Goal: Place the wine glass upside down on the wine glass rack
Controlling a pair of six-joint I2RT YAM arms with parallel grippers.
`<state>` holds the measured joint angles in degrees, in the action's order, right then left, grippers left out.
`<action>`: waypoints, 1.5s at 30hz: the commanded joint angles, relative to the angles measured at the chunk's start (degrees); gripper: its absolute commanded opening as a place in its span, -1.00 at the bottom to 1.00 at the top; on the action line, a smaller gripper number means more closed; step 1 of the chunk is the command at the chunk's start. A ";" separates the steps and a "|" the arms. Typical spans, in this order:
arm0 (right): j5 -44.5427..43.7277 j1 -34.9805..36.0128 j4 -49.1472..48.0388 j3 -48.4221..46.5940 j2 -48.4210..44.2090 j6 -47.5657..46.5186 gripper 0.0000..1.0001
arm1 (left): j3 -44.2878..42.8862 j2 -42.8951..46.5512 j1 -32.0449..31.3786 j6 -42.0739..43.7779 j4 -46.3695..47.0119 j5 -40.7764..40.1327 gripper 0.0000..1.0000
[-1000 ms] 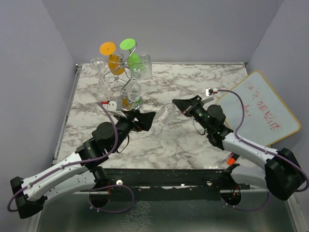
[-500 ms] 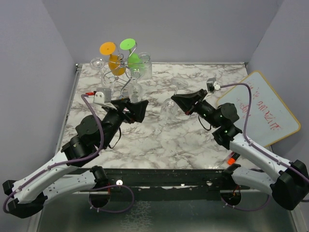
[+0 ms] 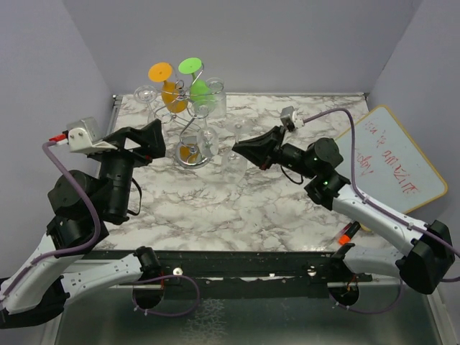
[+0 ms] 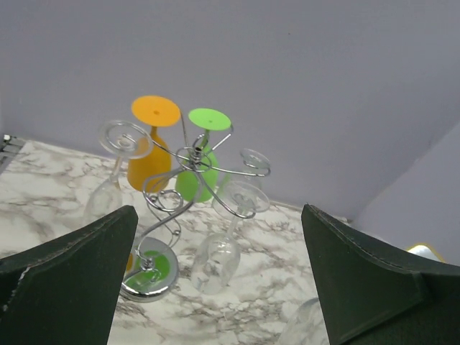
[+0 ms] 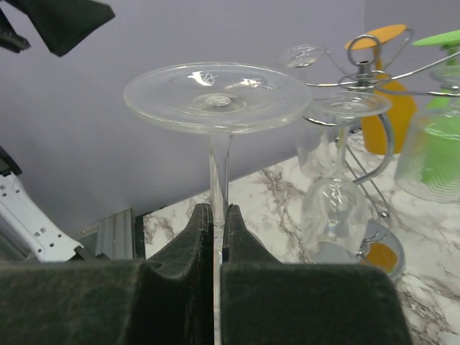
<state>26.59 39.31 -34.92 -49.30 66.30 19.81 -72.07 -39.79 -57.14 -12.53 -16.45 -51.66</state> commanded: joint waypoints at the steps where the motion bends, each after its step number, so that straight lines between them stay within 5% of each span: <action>1: -2.04 4.55 1.43 -5.48 3.45 -4.18 -0.99 | -2.55 -0.22 -0.34 8.08 -2.76 -6.10 0.94; 13: -17.03 14.65 0.94 -18.56 18.04 -5.25 -0.99 | -4.03 6.34 -0.34 12.27 -5.26 -12.02 0.94; 36: -48.15 20.36 10.08 -40.97 41.52 6.08 -0.99 | -2.75 14.01 -0.34 14.47 -9.74 -12.60 0.94; 45: -49.31 20.46 13.15 -45.78 46.27 6.26 -0.99 | -3.01 14.61 -0.42 15.26 -9.74 -12.38 0.95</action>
<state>-20.29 59.27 -23.07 -91.15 110.41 25.39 -74.24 -26.00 -57.14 1.26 -25.15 -63.61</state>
